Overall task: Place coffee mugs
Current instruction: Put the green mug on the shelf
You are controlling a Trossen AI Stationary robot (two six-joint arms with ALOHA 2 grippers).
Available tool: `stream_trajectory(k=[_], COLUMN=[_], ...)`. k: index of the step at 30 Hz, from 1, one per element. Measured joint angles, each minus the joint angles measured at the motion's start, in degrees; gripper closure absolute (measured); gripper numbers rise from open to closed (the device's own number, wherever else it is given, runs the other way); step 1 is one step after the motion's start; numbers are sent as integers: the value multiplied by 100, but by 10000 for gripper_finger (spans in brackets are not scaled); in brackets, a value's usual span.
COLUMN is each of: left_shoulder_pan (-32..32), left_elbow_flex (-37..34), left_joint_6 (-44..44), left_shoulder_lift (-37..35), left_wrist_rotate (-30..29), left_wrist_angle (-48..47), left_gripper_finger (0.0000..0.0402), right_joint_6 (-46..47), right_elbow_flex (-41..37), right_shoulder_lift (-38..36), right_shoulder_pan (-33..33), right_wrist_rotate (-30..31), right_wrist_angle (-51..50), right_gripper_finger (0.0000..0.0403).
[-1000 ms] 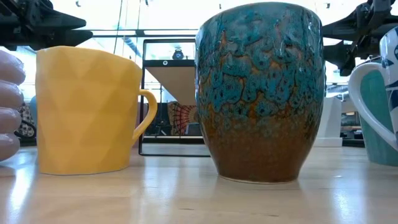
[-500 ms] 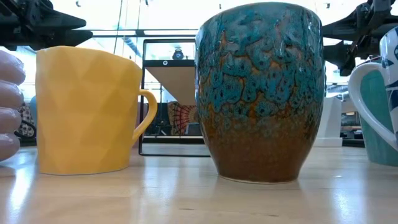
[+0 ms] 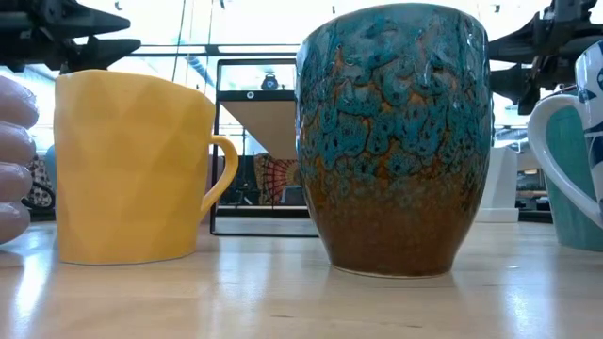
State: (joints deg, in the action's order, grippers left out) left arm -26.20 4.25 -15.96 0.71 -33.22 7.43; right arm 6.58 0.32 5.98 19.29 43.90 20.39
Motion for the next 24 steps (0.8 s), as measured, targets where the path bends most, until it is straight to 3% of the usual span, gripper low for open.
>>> stream_trajectory(k=[13, 19, 24], left_shoulder_pan=[0, -2, -1], left_elbow_flex=[0, 0, 0], left_joint_6=[151, 1141, 1365], left_shoulder_lift=[2, 2, 2], left_wrist_rotate=[43, 474, 545], left_wrist_angle=[32, 593, 719], left_gripper_finger=[260, 260, 260], right_joint_6=[678, 376, 282], right_elbow_flex=[1, 296, 343], right_shoulder_lift=[2, 0, 0], right_shoulder_pan=[-69, -282, -445], right_wrist_rotate=[-61, -146, -148], right_wrist_angle=[499, 635, 509], right_gripper_finger=[144, 144, 144])
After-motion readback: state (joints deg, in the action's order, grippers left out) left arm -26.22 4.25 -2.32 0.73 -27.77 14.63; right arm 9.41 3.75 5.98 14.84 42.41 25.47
